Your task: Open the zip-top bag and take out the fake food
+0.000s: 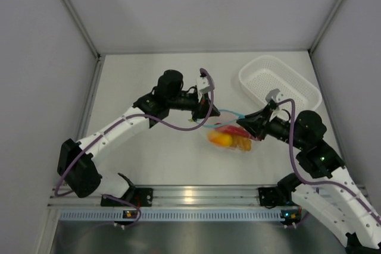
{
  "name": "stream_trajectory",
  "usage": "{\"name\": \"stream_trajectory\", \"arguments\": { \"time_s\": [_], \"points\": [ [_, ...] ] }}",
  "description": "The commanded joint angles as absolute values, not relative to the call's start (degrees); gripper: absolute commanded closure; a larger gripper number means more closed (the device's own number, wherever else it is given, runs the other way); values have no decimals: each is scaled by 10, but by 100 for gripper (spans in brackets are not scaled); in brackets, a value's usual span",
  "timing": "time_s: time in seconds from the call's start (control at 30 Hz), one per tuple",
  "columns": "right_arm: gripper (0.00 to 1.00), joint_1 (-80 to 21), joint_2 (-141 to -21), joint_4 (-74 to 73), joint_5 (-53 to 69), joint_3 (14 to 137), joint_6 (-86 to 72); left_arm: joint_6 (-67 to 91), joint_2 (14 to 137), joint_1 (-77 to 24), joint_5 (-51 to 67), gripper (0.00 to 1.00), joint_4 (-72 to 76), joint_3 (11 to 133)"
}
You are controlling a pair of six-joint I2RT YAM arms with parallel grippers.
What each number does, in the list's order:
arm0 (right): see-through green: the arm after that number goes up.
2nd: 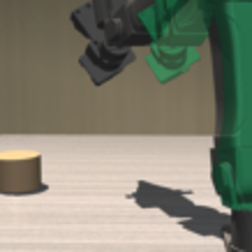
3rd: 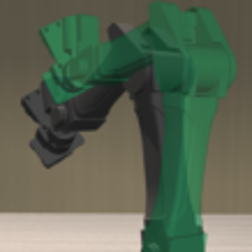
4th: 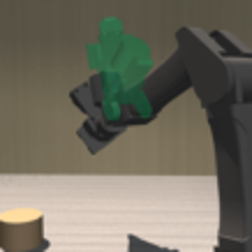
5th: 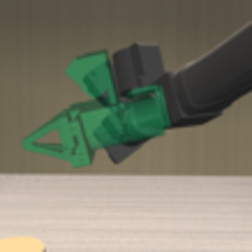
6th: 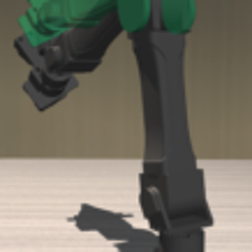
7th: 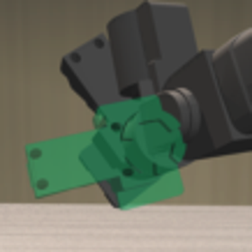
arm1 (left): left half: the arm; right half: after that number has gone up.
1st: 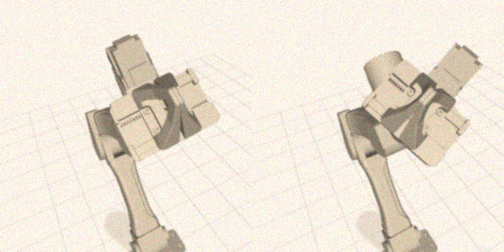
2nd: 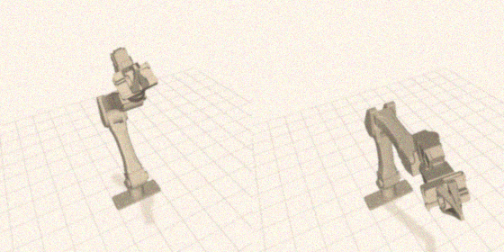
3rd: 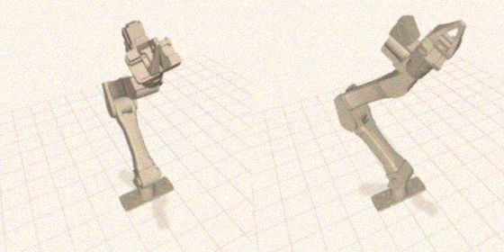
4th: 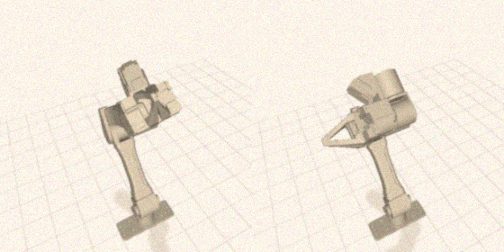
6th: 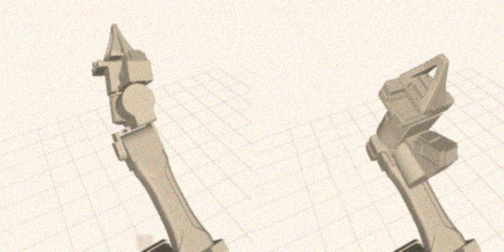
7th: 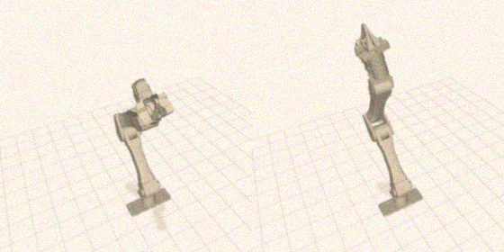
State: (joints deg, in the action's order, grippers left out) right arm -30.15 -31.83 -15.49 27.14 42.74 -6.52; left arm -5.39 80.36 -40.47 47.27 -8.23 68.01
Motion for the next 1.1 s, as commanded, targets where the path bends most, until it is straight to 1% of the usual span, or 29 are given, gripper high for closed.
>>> {"name": "stream_trajectory", "arguments": {
  "time_s": [0.0,0.03,0.07,0.17,0.2,0.33,0.4,0.47,0.63,0.77,0.8,0.9,0.93,1.07],
  "points": [
    [81,-306,-330,-123,222,430,-77,-33,773,-403,379,100,-71,674],
    [74,-305,-334,-126,218,431,-76,-29,770,-403,358,100,-72,672],
    [64,-305,-337,-126,215,432,-79,-23,762,-403,321,100,-73,671],
    [54,-306,-350,-125,211,432,-86,-10,743,-403,257,100,-74,660],
    [50,-306,-356,-123,207,432,-94,-7,739,-403,217,100,-81,657],
    [44,-306,-380,-109,190,436,-124,30,727,-403,133,100,-111,664],
    [39,-305,-405,-105,167,437,-155,44,727,-403,106,100,-115,662],
    [36,-306,-423,-89,153,434,-199,78,729,-403,59,100,-116,657],
    [37,-306,-485,-40,157,424,-286,192,744,-403,-71,100,-114,642],
    [46,-306,-530,-11,197,429,-344,262,743,-406,-134,100,-93,622],
    [46,-307,-540,-6,203,430,-349,275,741,-410,-155,100,-89,613],
    [50,-307,-545,-5,202,429,-362,315,728,-421,-208,100,-54,585],
    [52,-307,-546,15,202,427,-372,339,722,-425,-234,100,-46,572],
    [60,-308,-566,27,205,434,-399,398,709,-439,-273,100,-21,542]
  ]
}}
